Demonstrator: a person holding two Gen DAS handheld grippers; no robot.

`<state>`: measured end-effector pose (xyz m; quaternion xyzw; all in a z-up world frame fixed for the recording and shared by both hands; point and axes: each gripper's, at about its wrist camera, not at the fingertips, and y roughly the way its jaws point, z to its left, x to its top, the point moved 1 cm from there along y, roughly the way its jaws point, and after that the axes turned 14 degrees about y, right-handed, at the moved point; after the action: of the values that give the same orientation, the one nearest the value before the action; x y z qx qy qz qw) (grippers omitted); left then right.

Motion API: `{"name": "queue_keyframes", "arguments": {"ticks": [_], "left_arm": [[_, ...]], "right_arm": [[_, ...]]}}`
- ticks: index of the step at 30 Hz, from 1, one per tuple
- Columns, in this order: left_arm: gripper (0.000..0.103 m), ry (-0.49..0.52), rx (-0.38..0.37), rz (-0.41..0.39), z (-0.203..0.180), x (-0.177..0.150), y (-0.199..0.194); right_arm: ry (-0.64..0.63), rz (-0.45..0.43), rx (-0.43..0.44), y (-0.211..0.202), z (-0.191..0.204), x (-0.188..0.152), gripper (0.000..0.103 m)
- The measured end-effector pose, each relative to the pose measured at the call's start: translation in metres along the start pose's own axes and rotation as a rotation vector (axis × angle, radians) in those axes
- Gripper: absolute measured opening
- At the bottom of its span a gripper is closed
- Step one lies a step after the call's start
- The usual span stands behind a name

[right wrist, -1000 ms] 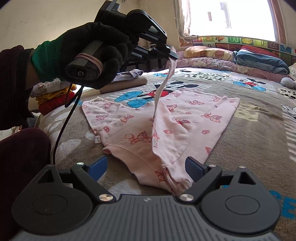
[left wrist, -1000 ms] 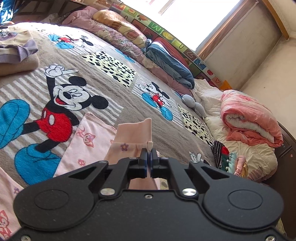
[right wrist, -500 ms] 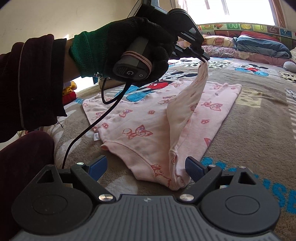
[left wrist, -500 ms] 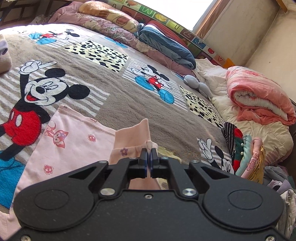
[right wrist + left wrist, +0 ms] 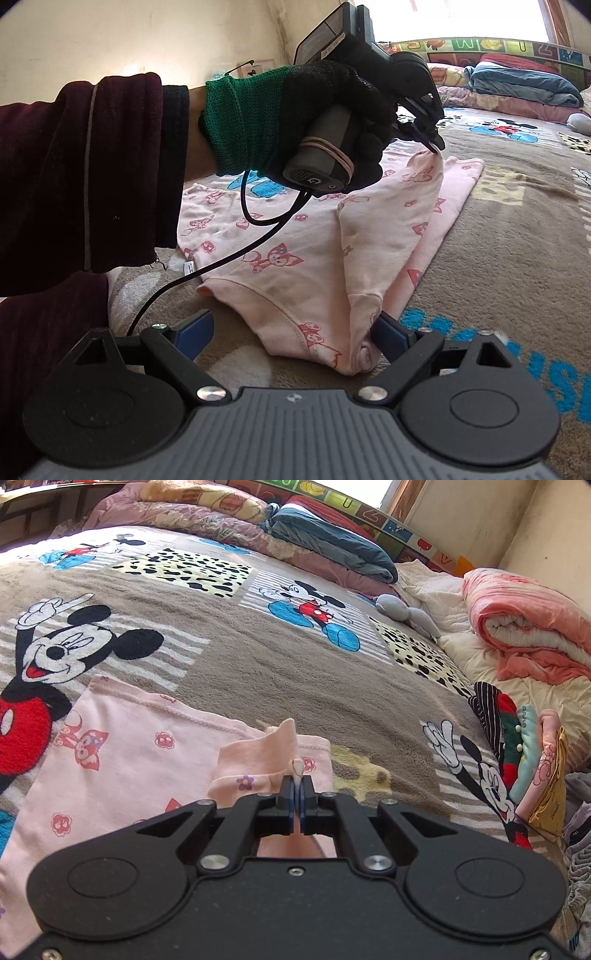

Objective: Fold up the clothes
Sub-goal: 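Lay the held sleeve across the garment's middle and open the left gripper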

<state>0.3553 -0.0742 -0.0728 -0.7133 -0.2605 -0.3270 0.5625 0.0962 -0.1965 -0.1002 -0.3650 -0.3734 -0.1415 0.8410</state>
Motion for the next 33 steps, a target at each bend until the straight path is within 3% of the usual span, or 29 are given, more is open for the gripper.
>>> {"name": "queue_keyframes", "arguments": {"ticks": [14,16,18,24,33], "left_arm": [[0.000,0.115,0.058,0.054,-0.015,-0.006,0.028],[0.000,0.120,0.037,0.038,-0.014,-0.005,0.026],[0.007,0.122,0.011,0.021,-0.014,-0.005,0.022],[0.007,0.115,-0.030,-0.015,-0.005,-0.005,0.008],[0.007,0.196,-0.082,0.031,-0.007,-0.032,-0.010]], "right_arm": [[0.013,-0.003,0.003,0.003,-0.002,0.001,0.094],[0.014,-0.004,0.004,0.003,-0.001,0.001,0.095],[0.012,-0.004,0.003,0.003,-0.001,0.000,0.095],[0.003,-0.002,-0.001,0.003,0.001,0.000,0.095],[-0.217,0.021,-0.115,0.008,0.025,-0.011,0.095]]}}
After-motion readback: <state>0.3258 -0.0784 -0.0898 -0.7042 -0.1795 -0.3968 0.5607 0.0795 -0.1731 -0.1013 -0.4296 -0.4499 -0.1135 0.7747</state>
